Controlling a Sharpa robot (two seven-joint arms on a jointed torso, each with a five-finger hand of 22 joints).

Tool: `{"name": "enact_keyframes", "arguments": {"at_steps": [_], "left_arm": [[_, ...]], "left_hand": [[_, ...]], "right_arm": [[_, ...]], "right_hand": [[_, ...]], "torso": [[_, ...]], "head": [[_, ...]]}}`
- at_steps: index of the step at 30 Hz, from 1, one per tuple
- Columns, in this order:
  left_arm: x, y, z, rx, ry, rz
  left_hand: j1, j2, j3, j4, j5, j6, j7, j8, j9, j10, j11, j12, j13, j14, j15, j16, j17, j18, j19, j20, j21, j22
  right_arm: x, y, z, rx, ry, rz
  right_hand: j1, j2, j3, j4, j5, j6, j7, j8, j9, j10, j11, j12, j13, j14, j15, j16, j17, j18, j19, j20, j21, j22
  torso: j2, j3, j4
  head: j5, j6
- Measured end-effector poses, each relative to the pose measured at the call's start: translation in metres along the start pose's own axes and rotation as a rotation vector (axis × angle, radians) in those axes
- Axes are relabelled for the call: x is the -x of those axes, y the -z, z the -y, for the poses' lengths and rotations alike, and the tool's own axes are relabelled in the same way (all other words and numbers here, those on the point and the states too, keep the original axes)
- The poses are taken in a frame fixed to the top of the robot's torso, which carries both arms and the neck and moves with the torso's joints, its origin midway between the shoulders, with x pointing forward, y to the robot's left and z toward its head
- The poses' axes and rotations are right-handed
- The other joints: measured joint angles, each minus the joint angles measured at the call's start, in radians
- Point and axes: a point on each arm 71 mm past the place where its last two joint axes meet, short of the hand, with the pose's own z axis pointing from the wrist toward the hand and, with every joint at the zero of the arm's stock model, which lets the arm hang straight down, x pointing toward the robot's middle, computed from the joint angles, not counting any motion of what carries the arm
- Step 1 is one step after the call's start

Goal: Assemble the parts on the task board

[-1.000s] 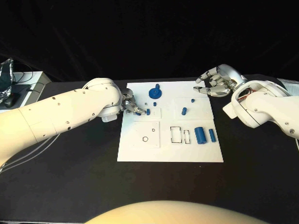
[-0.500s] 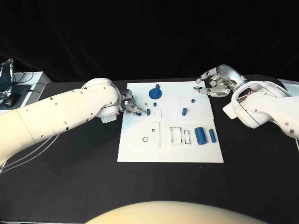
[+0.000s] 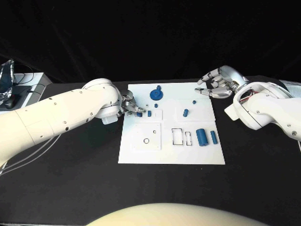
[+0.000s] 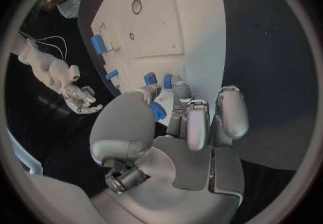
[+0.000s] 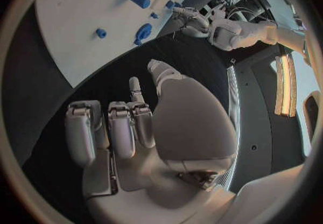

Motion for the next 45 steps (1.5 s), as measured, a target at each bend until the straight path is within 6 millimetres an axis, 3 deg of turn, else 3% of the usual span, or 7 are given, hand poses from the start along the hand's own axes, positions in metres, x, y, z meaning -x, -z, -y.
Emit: {"name": "enact_keyframes", "arguments": {"at_steps": [5, 12, 16, 25, 37, 45], "left_arm": [[0.0001, 0.0002, -0.0001, -0.001, 0.006, -0.002], [-0.0004, 0.0007, 0.001, -0.005, 0.011, -0.003], [-0.0008, 0.0007, 0.0013, -0.007, 0.015, -0.002], [-0.0011, 0.0007, 0.0012, -0.007, 0.018, -0.001], [-0.0018, 0.0003, 0.0013, -0.008, 0.02, 0.003], [-0.0023, 0.0001, 0.0022, -0.01, 0.016, 0.012]], "left_hand": [[0.006, 0.041, 0.052, 0.001, 0.0, -0.002, 0.005, 0.0, -0.01, -0.002, 0.002, 0.003, -0.003, 0.003, 0.003, 0.0, 0.0, 0.0, -0.002, 0.002, 0.0, 0.0], [-0.012, 0.062, 0.207, 0.001, 0.0, -0.011, 0.014, 0.001, -0.023, -0.004, 0.004, 0.008, -0.005, 0.003, 0.004, 0.0, 0.0, 0.0, -0.003, 0.004, -0.004, 0.0], [-0.033, 0.052, 0.269, 0.001, 0.0, -0.016, 0.019, 0.017, -0.025, -0.004, 0.004, 0.012, -0.005, 0.003, 0.004, 0.0, 0.0, 0.0, 0.0, 0.007, -0.004, 0.001], [-0.049, 0.044, 0.312, -0.001, 0.0, -0.02, 0.016, 0.024, -0.027, -0.004, 0.004, 0.012, -0.007, 0.003, 0.004, 0.0, 0.0, 0.0, 0.0, 0.007, -0.004, 0.001], [-0.031, 0.02, 0.524, -0.017, -0.001, -0.029, 0.013, 0.064, -0.024, -0.004, 0.004, 0.015, -0.01, 0.003, 0.004, 0.0, 0.0, 0.0, 0.0, 0.007, -0.004, 0.002], [-0.026, 0.025, 0.567, -0.027, -0.006, -0.029, 0.013, 0.075, -0.019, -0.003, 0.004, 0.015, -0.011, 0.003, 0.004, 0.0, 0.0, 0.0, 0.0, 0.007, -0.004, 0.004]], "right_arm": [[0.0, 0.0, 0.0001, 0.0, 0.0, 0.0], [-0.0003, 0.0, 0.0004, -0.001, 0.0, -0.001], [-0.0006, 0.0, 0.0005, -0.001, 0.0, -0.001], [-0.0008, 0.0002, 0.0007, -0.001, 0.002, -0.002], [-0.0008, 0.0003, 0.0009, -0.001, 0.003, -0.002], [-0.0008, 0.0004, 0.0011, -0.001, 0.004, -0.003]], "right_hand": [[0.0, 0.0, 0.0, 0.0, 0.0, 0.0, 0.0, 0.0, 0.0, 0.0, 0.0, 0.0, 0.0, 0.0, 0.0, 0.0, 0.0, 0.0, 0.0, 0.0, 0.0, 0.0], [0.0, 0.0, 0.0, 0.0, 0.0, 0.0, 0.0, 0.0, 0.0, 0.0, 0.0, 0.0, 0.0, 0.0, 0.0, 0.0, 0.0, 0.0, 0.0, 0.0, 0.0, 0.001], [0.0, 0.0, 0.0, 0.0, 0.0, 0.0, 0.0, 0.0, 0.0, 0.0, 0.0, 0.0, 0.0, 0.0, 0.0, 0.0, 0.0, 0.0, 0.0, 0.0, 0.0, 0.001], [0.0, 0.0, 0.0, 0.0, 0.0, 0.0, 0.0, 0.0, 0.0, 0.0, 0.0, 0.0, 0.0, 0.0, 0.0, 0.0, 0.0, 0.0, 0.0, 0.0, 0.0, 0.001], [0.0, 0.0, -0.002, 0.007, 0.0, -0.004, -0.004, 0.0, 0.007, 0.0, 0.0, 0.0, 0.0, 0.0, 0.0, 0.0, 0.0, 0.0, 0.0, 0.0, -0.006, 0.001], [0.0, 0.0, -0.002, 0.007, 0.0, -0.004, -0.004, 0.0, 0.006, 0.0, 0.0, 0.0, 0.001, 0.0, 0.0, 0.0, 0.0, 0.0, 0.0, 0.0, -0.006, 0.0]], "torso": [[0.001, 0.0, -0.0004], [0.001, -0.0005, -0.0002], [0.001, -0.0004, -0.0001], [0.001, 0.0001, 0.0001], [0.0, 0.0002, -0.0004], [0.0, 0.0003, -0.001]], "head": [[-0.001, 0.0], [-0.002, 0.0], [-0.002, -0.001], [-0.002, -0.001], [0.0, 0.001], [0.0, 0.002]]}}
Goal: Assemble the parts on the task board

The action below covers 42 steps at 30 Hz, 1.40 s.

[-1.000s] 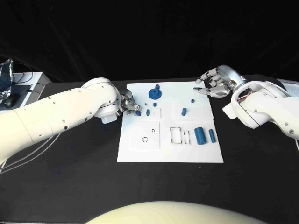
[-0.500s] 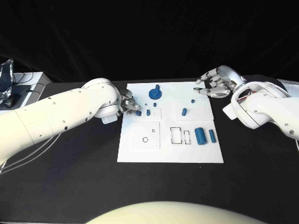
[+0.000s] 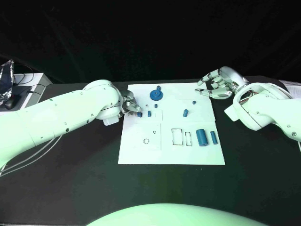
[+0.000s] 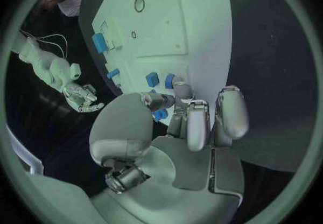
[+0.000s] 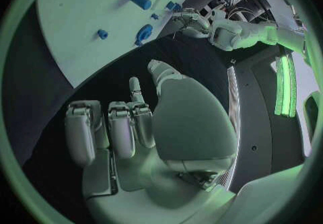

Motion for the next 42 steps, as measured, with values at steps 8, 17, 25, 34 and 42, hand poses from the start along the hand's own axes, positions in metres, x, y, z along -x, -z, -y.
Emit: {"name": "enact_keyframes", "arguments": {"at_steps": [8, 17, 25, 34, 42], "left_arm": [[-0.0002, -0.0002, 0.0012, -0.001, -0.008, 0.012], [0.0003, -0.0004, 0.0018, -0.001, -0.01, 0.033], [0.0007, -0.0006, 0.0024, -0.001, -0.009, 0.048], [0.0007, -0.0009, 0.0029, -0.001, -0.01, 0.057], [0.0055, 0.0007, 0.0002, 0.003, 0.002, 0.07]], "left_hand": [[0.008, 0.0, 0.008, -0.003, -0.002, -0.001, -0.001, 0.003, 0.003, 0.0, 0.0, 0.0, 0.0, 0.0, 0.0, 0.0, 0.0, 0.0, 0.0, 0.0, 0.0, 0.002], [0.008, 0.0, 0.018, 0.002, -0.007, -0.004, -0.004, 0.015, 0.007, 0.0, 0.0, 0.005, 0.006, 0.0, 0.0, 0.0, 0.0, 0.0, 0.0, 0.0, 0.0, 0.007], [0.015, -0.001, 0.018, 0.002, -0.008, -0.006, -0.005, 0.015, 0.009, 0.0, 0.0, 0.009, 0.008, 0.0, 0.0, 0.0, 0.0, 0.0, 0.0, 0.0, 0.0, 0.009], [0.015, -0.001, 0.02, 0.004, -0.008, -0.006, -0.005, 0.021, 0.011, 0.0, 0.0, 0.009, 0.01, 0.0, 0.0, 0.0, 0.0, 0.0, 0.0, 0.0, 0.0, 0.011], [0.021, -0.008, 0.029, -0.004, -0.014, -0.01, -0.001, 0.029, 0.014, 0.0, 0.0, 0.008, 0.008, 0.0, 0.0, 0.0, 0.0, 0.0, 0.0, 0.0, 0.0, 0.008]], "right_arm": [[-0.0003, 0.0, 0.0005, -0.001, 0.0, -0.001], [-0.0008, 0.0001, 0.0008, -0.001, 0.001, -0.002], [-0.0009, 0.0001, 0.0009, -0.002, 0.001, -0.003], [-0.0011, 0.0001, 0.0007, -0.001, 0.001, -0.004], [-0.0007, 0.0004, 0.0014, -0.002, 0.002, -0.004]], "right_hand": [[0.0, 0.0, 0.0, 0.0, 0.0, 0.0, 0.0, 0.0, 0.0, 0.0, 0.0, 0.0, 0.0, 0.0, 0.0, 0.0, 0.0, 0.0, 0.0, 0.0, 0.0, 0.0], [0.0, 0.0, 0.0, 0.0, 0.0, 0.0, 0.0, 0.0, 0.0, 0.0, 0.0, 0.0, 0.0, 0.0, 0.0, 0.0, 0.0, 0.0, 0.0, 0.0, 0.0, 0.0], [0.0, 0.0, 0.0, 0.0, 0.0, 0.0, 0.0, 0.0, 0.0, 0.0, 0.0, 0.0, 0.0, 0.0, 0.0, 0.0, 0.0, 0.0, 0.0, 0.0, 0.0, 0.0], [0.0, 0.0, 0.0, 0.0, 0.0, 0.0, 0.0, 0.0, 0.0, 0.0, 0.0, 0.0, 0.0, 0.0, 0.0, 0.0, 0.0, 0.0, 0.0, 0.0, 0.0, 0.0], [0.0, 0.0, 0.0, 0.0, 0.0, 0.0, 0.0, 0.0, 0.0, 0.0, 0.0, 0.0, -0.001, 0.0, 0.0, 0.0, 0.0, 0.0, 0.0, 0.0, 0.0, 0.0]], "torso": [[0.0, 0.0, 0.0008], [0.0, -0.0004, 0.001], [0.001, -0.0006, 0.0012], [0.0, -0.0002, 0.0012], [0.0, 0.0006, 0.0004]], "head": [[-0.001, -0.001], [-0.002, -0.003], [-0.002, -0.003], [-0.002, -0.004], [-0.003, 0.0]]}}
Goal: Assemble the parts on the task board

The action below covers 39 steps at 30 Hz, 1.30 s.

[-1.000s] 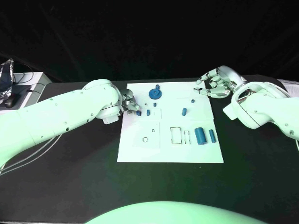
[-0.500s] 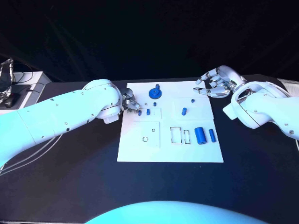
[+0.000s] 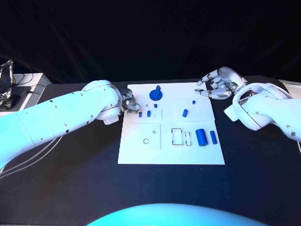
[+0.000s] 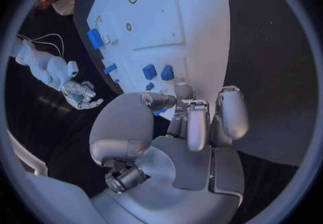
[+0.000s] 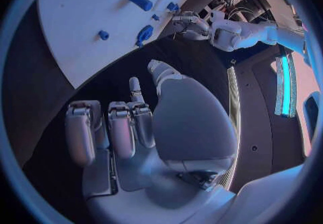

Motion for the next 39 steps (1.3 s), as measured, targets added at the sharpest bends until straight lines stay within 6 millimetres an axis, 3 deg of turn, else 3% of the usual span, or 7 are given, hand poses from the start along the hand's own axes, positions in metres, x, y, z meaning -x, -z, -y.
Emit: {"name": "enact_keyframes", "arguments": {"at_steps": [3, 6, 8, 13, 19, 27, 39], "left_arm": [[0.006, 0.002, -0.001, -0.006, 0.018, 0.02], [0.014, 0.005, -0.001, -0.037, 0.057, 0.051], [0.018, 0.006, 0.001, -0.08, 0.095, 0.074], [0.024, 0.008, 0.01, -0.225, 0.185, 0.134], [0.027, 0.007, 0.028, -0.393, 0.213, 0.213], [0.012, -0.003, 0.043, -0.501, 0.085, 0.249], [0.002, -0.012, 0.055, -0.551, -0.153, 0.289]], "left_hand": [[-0.011, -0.044, -0.001, -0.008, 0.0, -0.033, 0.006, -0.003, -0.001, -0.051, 0.005, -0.041, -0.077, -0.001, 0.001, -0.014, 0.0, 0.0, -0.017, 0.001, -0.021, -0.036], [-0.002, -0.123, -0.107, -0.022, -0.003, -0.091, 0.035, -0.024, -0.023, -0.156, 0.03, -0.129, -0.179, -0.026, 0.031, -0.137, -0.031, 0.051, -0.158, 0.02, -0.183, -0.254], [0.044, -0.168, -0.185, -0.05, -0.004, -0.135, 0.055, -0.053, -0.054, -0.22, 0.048, -0.174, -0.21, -0.114, 0.049, -0.258, -0.166, 0.086, -0.275, 0.035, -0.336, -0.439], [0.253, -0.193, -0.274, -0.119, -0.004, -0.192, 0.092, -0.132, -0.176, -0.331, 0.095, -0.324, -0.325, -0.402, 0.092, -0.578, -0.509, 0.086, -0.392, 0.077, -0.57, -0.629], [0.374, -0.201, -0.321, -0.194, -0.004, -0.196, 0.103, -0.172, -0.276, -0.366, 0.105, -0.417, -0.417, -0.436, 0.096, -0.593, -0.557, 0.096, -0.41, 0.077, -0.559, -0.615], [0.383, -0.208, -0.378, -0.191, -0.004, -0.165, 0.096, -0.199, -0.359, -0.377, 0.116, -0.471, -0.479, -0.438, 0.106, -0.538, -0.567, 0.095, -0.42, 0.088, -0.527, -0.585], [0.408, -0.216, -0.383, -0.189, -0.004, -0.052, 0.053, -0.268, -0.467, -0.374, 0.108, -0.473, -0.53, -0.322, 0.095, -0.29, -0.438, 0.095, -0.402, 0.084, -0.421, -0.512]], "right_arm": [[0.0, 0.0, 0.0, -0.001, 0.0, 0.001], [0.001, 0.0, 0.001, -0.002, 0.001, 0.003], [0.001, 0.0, 0.002, -0.003, 0.002, 0.004], [0.002, 0.0, 0.003, -0.004, 0.003, 0.008], [0.003, -0.001, 0.004, -0.003, 0.004, 0.013], [0.002, -0.002, 0.002, 0.009, 0.004, 0.015], [0.002, -0.002, -0.001, 0.034, 0.002, 0.022]], "right_hand": [[0.0, 0.0, 0.0, 0.0, 0.0, 0.0, 0.0, 0.0, 0.0, 0.0, 0.0, 0.0, 0.0, 0.0, 0.0, 0.0, 0.0, 0.0, 0.0, 0.0, 0.0, 0.0], [0.0, 0.0, 0.0, 0.0, 0.0, 0.0, 0.0, 0.0, 0.0, 0.0, 0.0, 0.0, 0.0, 0.0, 0.0, 0.0, 0.0, 0.0, 0.0, 0.0, 0.0, 0.0], [0.0, 0.0, 0.0, 0.0, 0.0, 0.0, 0.0, 0.0, 0.0, 0.0, 0.0, 0.0, 0.0, 0.0, 0.0, 0.0, 0.0, 0.0, 0.0, 0.0, 0.0, 0.0], [0.0, 0.0, -0.003, 0.003, 0.0, -0.004, 0.004, 0.005, 0.003, 0.0, 0.0, -0.004, 0.0, 0.0, 0.0, 0.0, 0.0, 0.0, 0.0, 0.0, 0.0, 0.001], [0.0, 0.0, -0.003, 0.003, 0.0, -0.004, 0.004, 0.004, 0.003, 0.0, 0.0, -0.011, 0.0, 0.0, 0.0, 0.0, 0.0, 0.0, 0.0, 0.0, -0.003, 0.001], [0.012, -0.007, 0.01, 0.01, 0.0, -0.018, 0.0, 0.012, 0.016, -0.094, -0.008, -0.205, -0.001, 0.0, -0.011, -0.053, 0.0, 0.016, -0.001, -0.009, -0.082, 0.001], [0.032, -0.03, 0.109, 0.01, 0.0, -0.025, -0.008, 0.027, 0.051, -0.342, -0.01, -0.85, -0.55, 0.004, -0.026, -0.132, 0.0, 0.016, 0.0, -0.025, -0.135, 0.0]], "torso": [[0.0, 0.0, 0.0004], [0.0, -0.0001, 0.001], [-0.001, -0.0002, 0.0011], [-0.001, -0.0008, 0.0004], [0.0, -0.0014, 0.0], [0.002, -0.0014, -0.002], [0.007, -0.0016, -0.008]], "head": [[-0.002, 0.005], [-0.005, 0.011], [-0.007, 0.016], [-0.011, 0.027], [-0.015, 0.037], [-0.021, 0.048], [-0.02, 0.055]]}}
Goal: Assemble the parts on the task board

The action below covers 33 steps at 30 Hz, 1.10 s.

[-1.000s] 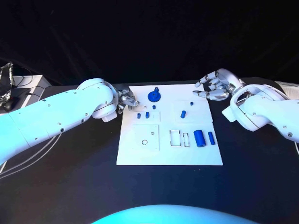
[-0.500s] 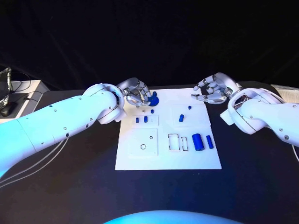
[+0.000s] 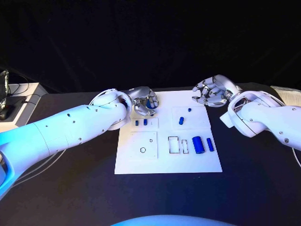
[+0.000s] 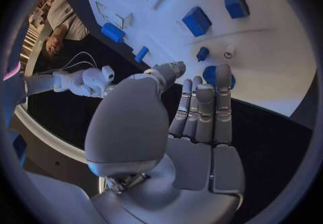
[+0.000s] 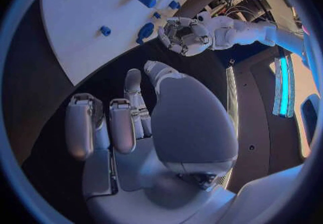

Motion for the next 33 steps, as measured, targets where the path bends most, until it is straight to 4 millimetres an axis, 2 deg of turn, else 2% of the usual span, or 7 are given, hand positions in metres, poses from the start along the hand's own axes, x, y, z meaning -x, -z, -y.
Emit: {"name": "enact_keyframes", "arguments": {"at_steps": [4, 11, 13, 16, 21, 26, 33], "left_arm": [[-0.0021, -0.0019, 0.002, -0.009, -0.049, -0.015], [-0.0051, -0.0042, 0.003, -0.006, -0.101, -0.039], [-0.0058, -0.0049, 0.0033, -0.003, -0.112, -0.046], [-0.0067, -0.0058, 0.0032, 0.002, -0.125, -0.053], [-0.008, -0.0066, 0.0029, 0.011, -0.142, -0.065], [-0.0094, -0.0077, 0.0044, 0.014, -0.151, -0.075], [-0.0103, -0.009, 0.0031, 0.029, -0.16, -0.082]], "left_hand": [[0.0, 0.0, 0.0, 0.0, 0.0, 0.001, 0.001, -0.008, -0.006, -0.001, -0.001, 0.0, -0.003, 0.014, -0.001, 0.021, 0.017, 0.0, 0.007, 0.0, 0.008, 0.008], [-0.003, -0.003, -0.003, 0.003, 0.0, 0.019, 0.004, -0.016, -0.013, -0.001, -0.001, 0.0, -0.007, 0.027, 0.0, 0.046, 0.031, 0.0, 0.022, 0.0, 0.037, 0.038], [-0.003, -0.003, -0.003, 0.003, 0.0, 0.02, 0.005, -0.016, -0.015, -0.001, -0.001, 0.0, -0.007, 0.026, 0.001, 0.046, 0.026, 0.0, 0.022, 0.0, 0.037, 0.038], [-0.003, -0.003, 0.0, 0.006, 0.0, 0.023, 0.002, -0.022, -0.017, -0.001, -0.001, 0.0, -0.009, 0.026, 0.001, 0.051, 0.023, 0.0, 0.022, 0.0, 0.037, 0.038], [-0.003, -0.003, 0.0, 0.006, 0.0, 0.026, 0.004, -0.022, -0.018, -0.001, -0.001, 0.0, -0.01, 0.026, 0.001, 0.051, 0.021, 0.0, 0.021, 0.0, 0.037, 0.039], [-0.003, -0.003, 0.0, 0.006, 0.0, 0.032, 0.004, -0.028, -0.02, -0.001, -0.001, 0.0, -0.01, 0.026, 0.001, 0.057, 0.022, 0.0, 0.021, 0.0, 0.045, 0.046], [0.003, 0.003, 0.014, 0.006, 0.0, 0.054, 0.011, -0.034, -0.026, 0.005, -0.003, 0.0, -0.012, 0.026, 0.001, 0.069, 0.017, 0.0, 0.021, 0.0, 0.053, 0.058]], "right_arm": [[0.0001, -0.0001, -0.0008, 0.008, 0.0, 0.005], [0.0001, -0.0005, -0.0026, 0.022, 0.0, 0.013], [0.0003, -0.0006, -0.0029, 0.027, 0.0, 0.017], [0.0007, -0.0007, -0.0034, 0.034, 0.0, 0.024], [0.0019, -0.0007, -0.0052, 0.056, -0.004, 0.044], [0.0033, -0.0008, -0.0065, 0.074, -0.011, 0.065], [0.0041, -0.0015, -0.0084, 0.094, -0.022, 0.085]], "right_hand": [[0.001, -0.017, 0.03, -0.003, 0.0, 0.0, -0.001, 0.0, 0.007, -0.006, -0.005, -0.086, -0.072, 0.0, 0.0, -0.006, 0.0, 0.0, 0.0, 0.0, -0.002, 0.0], [-0.002, -0.021, 0.051, -0.007, 0.0, 0.001, -0.002, 0.0, 0.013, -0.009, -0.009, -0.179, -0.151, 0.0, 0.0, -0.017, 0.0, 0.0, 0.0, 0.0, -0.023, 0.0], [0.001, -0.024, 0.054, -0.01, 0.0, 0.001, -0.002, 0.005, 0.015, -0.009, -0.009, -0.193, -0.163, 0.0, 0.0, -0.029, -0.01, 0.016, 0.0, 0.0, -0.052, 0.0], [-0.004, -0.03, 0.062, -0.018, 0.0, 0.005, 0.002, 0.007, 0.02, -0.009, -0.009, -0.233, -0.202, -0.013, 0.003, -0.123, -0.132, 0.057, -0.056, 0.002, -0.232, -0.013], [0.0, -0.034, 0.079, -0.035, 0.0, 0.006, 0.002, 0.007, 0.025, -0.012, -0.005, -0.286, -0.262, -0.118, 0.01, -0.34, -0.377, 0.113, -0.184, 0.011, -0.586, -0.206], [0.0, -0.034, 0.087, -0.043, 0.003, 0.012, 0.006, 0.007, 0.026, -0.005, 0.003, -0.321, -0.31, -0.18, 0.015, -0.498, -0.533, 0.14, -0.242, 0.013, -0.819, -0.356], [0.0, -0.034, 0.101, -0.068, 0.004, 0.007, 0.022, 0.003, 0.027, -0.013, 0.021, -0.381, -0.393, -0.278, 0.034, -0.704, -0.649, 0.14, -0.304, 0.03, -0.996, -0.486]], "torso": [[0.0, -0.0004, 0.0001], [0.0, -0.0007, -0.0009], [0.0, -0.0007, -0.0012], [0.0, -0.0007, -0.0016], [0.0, -0.0007, -0.0016], [0.001, -0.0005, -0.0012], [0.001, -0.0002, -0.0006]], "head": [[0.0, -0.001], [0.003, -0.003], [0.003, -0.004], [0.003, -0.004], [0.002, -0.005], [0.002, -0.008], [0.003, -0.01]]}}
